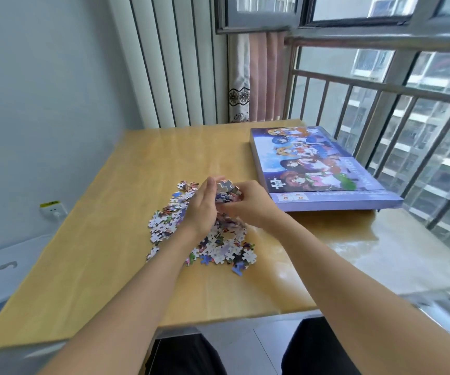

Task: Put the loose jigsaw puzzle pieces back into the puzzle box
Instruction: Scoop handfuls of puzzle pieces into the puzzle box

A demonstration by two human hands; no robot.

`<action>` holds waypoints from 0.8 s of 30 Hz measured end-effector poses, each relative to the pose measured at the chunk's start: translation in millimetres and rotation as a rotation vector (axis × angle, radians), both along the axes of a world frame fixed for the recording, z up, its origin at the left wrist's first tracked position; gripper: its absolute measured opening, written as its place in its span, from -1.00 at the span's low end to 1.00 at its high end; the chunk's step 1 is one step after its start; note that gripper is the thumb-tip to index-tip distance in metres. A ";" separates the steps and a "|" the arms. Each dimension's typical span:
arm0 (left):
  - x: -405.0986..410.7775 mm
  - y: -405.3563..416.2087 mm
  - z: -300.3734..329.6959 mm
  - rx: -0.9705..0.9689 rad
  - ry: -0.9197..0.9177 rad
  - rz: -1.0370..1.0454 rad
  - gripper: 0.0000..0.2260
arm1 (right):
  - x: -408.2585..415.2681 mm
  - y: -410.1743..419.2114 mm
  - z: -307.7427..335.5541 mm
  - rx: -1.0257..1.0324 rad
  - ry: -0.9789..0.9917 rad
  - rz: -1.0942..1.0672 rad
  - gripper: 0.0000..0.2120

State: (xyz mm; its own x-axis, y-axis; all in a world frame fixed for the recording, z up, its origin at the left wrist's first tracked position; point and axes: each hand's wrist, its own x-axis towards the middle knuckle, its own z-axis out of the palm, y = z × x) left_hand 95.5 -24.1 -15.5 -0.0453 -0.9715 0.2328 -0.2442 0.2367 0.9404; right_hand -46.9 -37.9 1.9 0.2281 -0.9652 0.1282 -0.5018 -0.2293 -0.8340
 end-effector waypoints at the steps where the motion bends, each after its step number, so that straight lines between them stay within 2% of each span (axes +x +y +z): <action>1: -3.4 0.1 -0.4 -0.006 -0.010 0.004 -0.51 | -0.6 1.7 -1.2 0.003 -0.021 0.013 -0.78; 5: -14.1 -2.2 -2.7 -0.048 -0.095 0.043 -0.64 | 0.0 7.6 -5.4 0.044 -0.169 0.053 -0.85; 9: -19.3 -6.9 -0.9 -0.074 -0.151 0.058 -0.69 | -3.3 7.6 -6.3 0.103 -0.300 0.038 -0.96; 17: -4.9 -10.4 -1.2 -0.083 -0.114 0.113 -0.66 | -14.6 12.3 -3.5 0.218 -0.445 0.045 -0.84; 19: 0.4 -10.4 -1.6 -0.098 -0.133 0.125 -0.66 | -16.6 12.7 0.3 0.218 -0.448 0.046 -0.79; 24: 4.6 -6.0 1.1 -0.112 -0.154 0.129 -0.70 | -11.7 12.3 12.6 0.170 -0.427 0.020 -0.82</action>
